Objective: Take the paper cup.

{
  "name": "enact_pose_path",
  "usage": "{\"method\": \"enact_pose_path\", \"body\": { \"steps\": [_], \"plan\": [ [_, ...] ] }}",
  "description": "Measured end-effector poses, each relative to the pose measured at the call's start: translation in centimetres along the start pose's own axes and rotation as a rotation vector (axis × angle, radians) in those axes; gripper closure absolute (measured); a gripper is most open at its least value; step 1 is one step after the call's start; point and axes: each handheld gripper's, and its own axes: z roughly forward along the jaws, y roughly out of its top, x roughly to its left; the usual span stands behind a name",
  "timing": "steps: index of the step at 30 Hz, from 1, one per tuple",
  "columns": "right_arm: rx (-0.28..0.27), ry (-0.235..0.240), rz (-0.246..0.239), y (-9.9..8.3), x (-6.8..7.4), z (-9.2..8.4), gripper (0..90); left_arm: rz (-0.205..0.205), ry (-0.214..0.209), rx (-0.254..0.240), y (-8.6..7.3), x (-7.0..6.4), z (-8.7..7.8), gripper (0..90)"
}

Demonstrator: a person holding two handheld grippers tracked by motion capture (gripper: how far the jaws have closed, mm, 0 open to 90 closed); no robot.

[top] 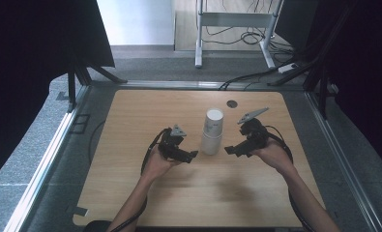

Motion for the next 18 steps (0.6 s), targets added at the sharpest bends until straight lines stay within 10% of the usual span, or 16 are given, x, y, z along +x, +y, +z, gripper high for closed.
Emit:
{"method": "enact_pose_path", "body": {
  "steps": [18],
  "plan": [
    [0.060, 0.021, -0.025, 2.7, -1.3, -0.2, 0.9, 0.066, -0.042, -0.008, 2.7, -0.4, 1.1, 0.0]
  ]
}}
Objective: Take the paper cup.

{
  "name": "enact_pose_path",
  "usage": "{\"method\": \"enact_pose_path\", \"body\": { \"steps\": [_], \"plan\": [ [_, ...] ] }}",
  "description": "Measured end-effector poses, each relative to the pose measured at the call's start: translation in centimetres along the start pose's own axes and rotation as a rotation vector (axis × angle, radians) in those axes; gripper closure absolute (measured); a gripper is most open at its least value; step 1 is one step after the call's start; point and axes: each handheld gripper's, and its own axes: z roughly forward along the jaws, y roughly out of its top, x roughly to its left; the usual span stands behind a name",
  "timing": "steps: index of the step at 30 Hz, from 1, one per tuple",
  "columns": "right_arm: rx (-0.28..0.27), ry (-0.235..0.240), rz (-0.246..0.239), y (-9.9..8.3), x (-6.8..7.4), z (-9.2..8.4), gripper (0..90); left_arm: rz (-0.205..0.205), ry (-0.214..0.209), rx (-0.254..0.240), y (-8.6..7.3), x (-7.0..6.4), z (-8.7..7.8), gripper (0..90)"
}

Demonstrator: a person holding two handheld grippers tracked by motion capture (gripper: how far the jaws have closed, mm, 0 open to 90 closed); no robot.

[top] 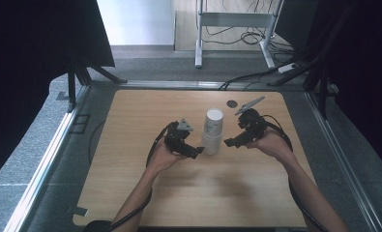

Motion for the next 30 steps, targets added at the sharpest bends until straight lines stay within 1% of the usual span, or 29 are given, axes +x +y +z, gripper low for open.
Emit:
{"method": "enact_pose_path", "body": {
  "steps": [1, 5, 6, 7, 8, 11, 12, 13, 17, 20, 21, 25, 27, 30],
  "plan": [
    [0.000, 0.000, 0.000, 0.0, 0.0, 0.0, 0.9, 0.000, 0.000, 0.000, 0.0, 0.0, 0.0, 0.0],
    [0.009, 0.007, -0.018, 1.1, -0.2, -0.1, 1.1, 0.005, -0.017, -0.014, 0.7, -0.2, 0.4, 0.0],
    [0.009, 0.007, -0.018, 1.1, -0.2, -0.1, 1.1, 0.005, -0.017, -0.014, 0.7, -0.2, 0.4, 0.0],
    [0.014, 0.006, -0.027, 1.6, -0.1, -0.1, 2.5, 0.012, -0.016, -0.011, 0.9, -0.3, 0.7, 0.0],
    [0.014, 0.006, -0.027, 1.6, -0.1, -0.1, 2.5, 0.012, -0.016, -0.011, 0.9, -0.3, 0.7, 0.0],
    [0.025, 0.005, -0.040, 2.3, 0.0, -0.1, 4.2, 0.027, -0.015, -0.009, 1.1, -0.5, 1.1, 0.0],
    [0.034, 0.003, -0.042, 2.8, 0.0, 0.0, 5.6, 0.039, -0.013, -0.010, 1.3, -0.6, 1.3, 1.2],
    [0.034, 0.003, -0.042, 2.8, 0.0, 0.0, 5.6, 0.039, -0.013, -0.010, 1.3, -0.6, 1.3, 1.8],
    [0.054, 0.000, -0.040, 4.0, -0.1, 0.3, 8.5, 0.061, -0.006, -0.009, 1.9, -0.9, 1.7, 3.5],
    [0.060, 0.001, -0.044, 4.4, -0.1, 0.3, 10.2, 0.061, -0.010, -0.016, 2.1, -1.0, 1.8, 4.7],
    [0.065, 0.010, -0.048, 4.9, 0.0, 0.4, 12.9, 0.066, -0.008, -0.017, 2.4, -1.1, 1.9, 5.4],
    [0.073, 0.007, -0.053, 5.6, 0.3, 0.5, 13.3, 0.071, -0.003, -0.020, 2.7, -1.2, 2.1, 7.6],
    [0.083, 0.008, -0.063, 6.4, 0.5, 0.5, 14.5, 0.078, 0.004, -0.018, 2.9, -1.3, 2.3, 9.6],
    [0.090, 0.009, -0.070, 7.1, 0.6, 0.6, 16.8, 0.073, 0.005, -0.028, 3.2, -1.4, 2.4, 12.0]
  ]
}}
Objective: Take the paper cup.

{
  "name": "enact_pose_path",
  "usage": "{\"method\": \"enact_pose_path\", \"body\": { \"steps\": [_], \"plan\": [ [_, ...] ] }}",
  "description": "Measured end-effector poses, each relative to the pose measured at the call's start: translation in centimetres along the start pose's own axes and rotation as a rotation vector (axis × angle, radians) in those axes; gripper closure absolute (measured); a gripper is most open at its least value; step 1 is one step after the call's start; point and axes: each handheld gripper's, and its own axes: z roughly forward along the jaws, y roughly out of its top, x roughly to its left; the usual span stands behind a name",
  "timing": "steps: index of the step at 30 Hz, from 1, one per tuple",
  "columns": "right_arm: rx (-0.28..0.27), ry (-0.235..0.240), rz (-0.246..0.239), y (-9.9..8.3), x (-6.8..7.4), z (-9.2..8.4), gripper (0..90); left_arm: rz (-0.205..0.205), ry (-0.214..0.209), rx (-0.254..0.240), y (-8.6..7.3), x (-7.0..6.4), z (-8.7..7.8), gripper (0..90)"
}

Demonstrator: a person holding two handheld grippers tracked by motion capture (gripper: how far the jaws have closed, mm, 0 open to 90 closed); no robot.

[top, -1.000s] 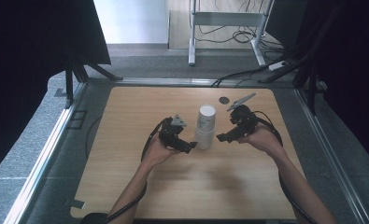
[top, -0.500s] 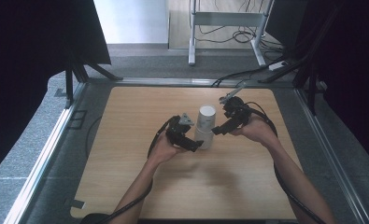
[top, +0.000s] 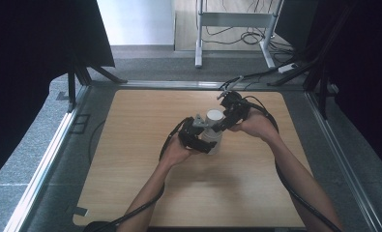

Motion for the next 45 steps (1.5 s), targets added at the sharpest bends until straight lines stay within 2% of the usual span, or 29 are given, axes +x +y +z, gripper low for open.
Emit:
{"method": "enact_pose_path", "body": {
  "steps": [12, 18, 26, 31, 35, 45],
  "plan": [
    [0.038, -0.003, -0.024, 2.0, -0.2, 0.1, 25.7, -0.019, -0.003, -0.020, -0.1, 0.4, 0.1, 18.2],
    [0.067, -0.005, -0.036, 2.8, -0.1, 0.2, 34.0, -0.012, -0.008, -0.031, -0.3, 0.2, 0.2, 21.9],
    [0.092, -0.001, -0.039, 3.2, -0.3, -0.1, 35.2, 0.004, 0.001, -0.026, -0.3, 0.1, 0.1, 23.2],
    [0.083, 0.013, -0.032, 3.3, -0.4, -0.8, 35.4, 0.019, 0.010, -0.023, -0.3, 0.0, 0.0, 23.6],
    [0.069, 0.013, -0.033, 3.6, -0.5, -2.1, 35.6, 0.028, 0.016, -0.020, -0.2, -0.1, 0.0, 23.7],
    [0.038, -0.009, -0.045, 4.2, -0.1, -4.6, 35.9, 0.036, 0.017, -0.010, -0.2, -0.1, 0.0, 23.7]
  ]
}}
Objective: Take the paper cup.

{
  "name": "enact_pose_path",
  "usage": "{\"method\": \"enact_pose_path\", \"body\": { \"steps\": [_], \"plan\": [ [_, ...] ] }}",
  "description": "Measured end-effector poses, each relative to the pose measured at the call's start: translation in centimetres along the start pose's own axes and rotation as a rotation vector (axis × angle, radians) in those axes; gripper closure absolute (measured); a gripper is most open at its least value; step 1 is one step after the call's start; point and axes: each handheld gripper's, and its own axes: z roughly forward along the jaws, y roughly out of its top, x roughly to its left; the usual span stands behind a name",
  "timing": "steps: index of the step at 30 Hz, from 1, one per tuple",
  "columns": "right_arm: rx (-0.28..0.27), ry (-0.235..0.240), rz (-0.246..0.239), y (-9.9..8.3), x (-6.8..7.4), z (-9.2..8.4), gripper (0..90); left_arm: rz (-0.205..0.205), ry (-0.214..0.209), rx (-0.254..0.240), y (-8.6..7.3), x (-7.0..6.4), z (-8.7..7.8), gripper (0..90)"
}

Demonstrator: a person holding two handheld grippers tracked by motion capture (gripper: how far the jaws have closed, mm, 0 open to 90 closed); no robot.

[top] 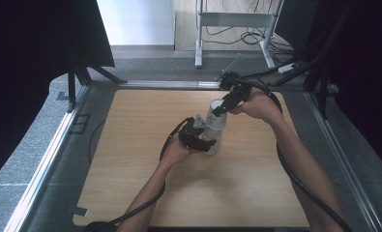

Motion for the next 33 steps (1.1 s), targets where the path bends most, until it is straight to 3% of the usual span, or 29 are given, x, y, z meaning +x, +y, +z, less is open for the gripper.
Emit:
{"method": "enact_pose_path", "body": {
  "steps": [9, 16, 27, 33],
  "plan": [
    [-0.016, -0.011, -0.008, -0.1, 0.3, -1.4, 36.1, -0.002, -0.003, 0.011, 0.1, 0.1, -0.1, 23.6],
    [-0.022, -0.025, -0.015, -0.2, 0.7, -2.4, 36.1, -0.014, -0.006, 0.017, 0.1, 0.3, -0.4, 16.7],
    [-0.002, -0.028, -0.042, -0.7, 1.6, -3.4, 36.2, -0.006, -0.033, 0.031, 0.1, -0.2, -1.6, 10.6],
    [0.005, -0.021, -0.071, -1.6, 2.4, -3.7, 36.3, -0.016, -0.081, 0.022, -0.4, -0.5, -2.5, 5.1]
  ]
}}
